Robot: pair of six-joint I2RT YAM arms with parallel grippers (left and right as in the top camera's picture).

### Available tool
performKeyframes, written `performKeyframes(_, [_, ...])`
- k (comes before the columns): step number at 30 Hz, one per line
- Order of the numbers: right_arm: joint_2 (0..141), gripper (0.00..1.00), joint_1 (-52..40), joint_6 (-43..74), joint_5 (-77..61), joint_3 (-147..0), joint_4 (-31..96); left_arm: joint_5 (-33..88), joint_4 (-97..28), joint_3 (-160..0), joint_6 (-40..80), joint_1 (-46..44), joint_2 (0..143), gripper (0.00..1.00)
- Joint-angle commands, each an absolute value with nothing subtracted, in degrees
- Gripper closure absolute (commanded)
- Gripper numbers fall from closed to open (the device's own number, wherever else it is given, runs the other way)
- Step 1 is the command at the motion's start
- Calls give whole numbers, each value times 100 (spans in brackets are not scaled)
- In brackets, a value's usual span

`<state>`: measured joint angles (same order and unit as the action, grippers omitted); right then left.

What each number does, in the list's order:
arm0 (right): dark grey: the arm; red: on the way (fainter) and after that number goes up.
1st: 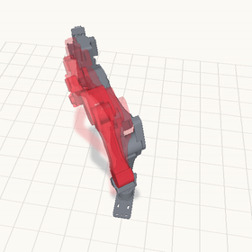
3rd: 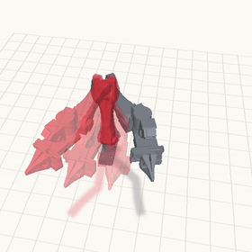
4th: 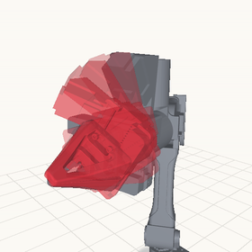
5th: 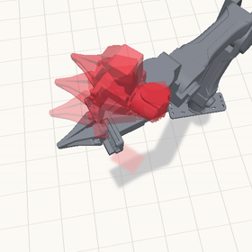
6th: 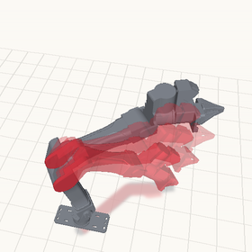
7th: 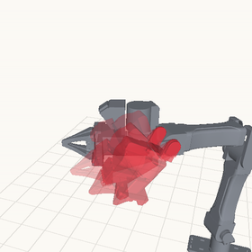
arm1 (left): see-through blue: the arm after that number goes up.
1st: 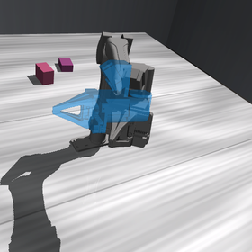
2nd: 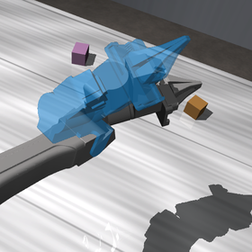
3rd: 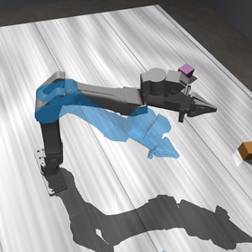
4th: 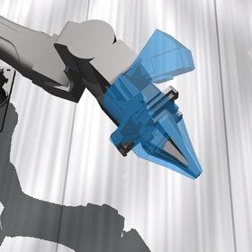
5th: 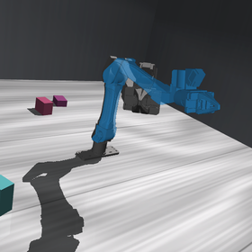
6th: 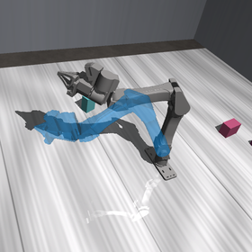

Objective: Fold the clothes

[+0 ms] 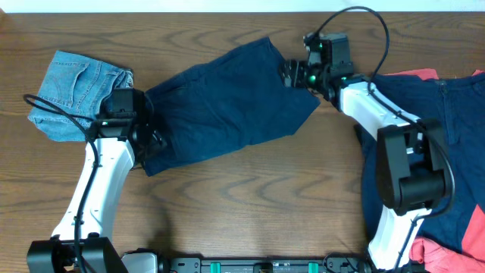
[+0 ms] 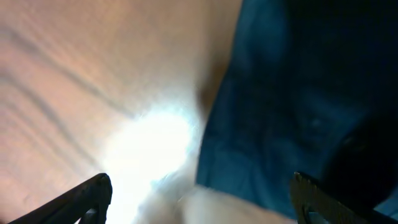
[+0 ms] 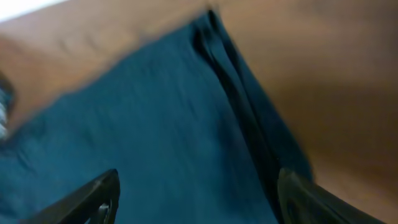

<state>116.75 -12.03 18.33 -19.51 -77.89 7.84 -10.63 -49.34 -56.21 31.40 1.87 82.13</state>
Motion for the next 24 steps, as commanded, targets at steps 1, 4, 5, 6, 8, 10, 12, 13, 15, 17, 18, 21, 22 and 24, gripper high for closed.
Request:
performKeyframes(1, [11233, 23, -1026, 998, -1584, -7865, 1310, -1079, -5100, -5588, 3000, 209, 8200, 8])
performKeyframes(4, [11251, 25, -941, 950, -952, -7865, 1802, -1085, -5109, -5465, 3002, 209, 8200, 8])
performKeyframes(5, [11277, 25, -926, 934, -867, -7863, 1885, -1103, -5068, -5395, 3002, 209, 8204, 8])
performKeyframes(6, [11327, 25, -904, 864, -856, -7863, 1916, -1114, -5011, -5321, 3002, 209, 8211, 8])
performKeyframes(8, [11456, 25, -891, 799, -893, -7863, 1898, -1122, -4825, -5111, 3000, 209, 8256, 9])
performKeyframes(10, [11596, 28, -893, 744, -1022, -7863, 1876, -1120, -4613, -4932, 2998, 209, 8364, 9])
performKeyframes(12, [11754, 33, -897, 589, -1264, -7863, 1894, -1118, -4412, -4799, 2978, 209, 8527, 8])
performKeyframes(13, [11837, 37, -904, 565, -1350, -7863, 1918, -1114, -4340, -4759, 2919, 209, 8617, 10])
performKeyframes(15, [11963, 48, -919, 565, -1546, -7863, 1992, -1068, -4248, -4735, 2746, 209, 8803, 19])
performKeyframes(17, [12033, 66, -941, 565, -1695, -7863, 2064, -915, -4185, -4735, 2526, 209, 8949, 39])
performKeyframes(18, [12046, 72, -945, 565, -1697, -7863, 2132, -899, -4169, -4735, 2467, 209, 8995, 48])
performKeyframes(21, [12046, 96, -941, 565, -1693, -7863, 2438, -923, -4143, -4737, 2397, 209, 9039, 73])
performKeyframes(22, [12044, 99, -930, 567, -1651, -7863, 2613, -967, -4143, -4740, 2397, 211, 9032, 80])
performKeyframes(24, [12022, 99, -851, 722, -1511, -7863, 3055, -987, -4165, -4746, 2379, 248, 9032, 91])
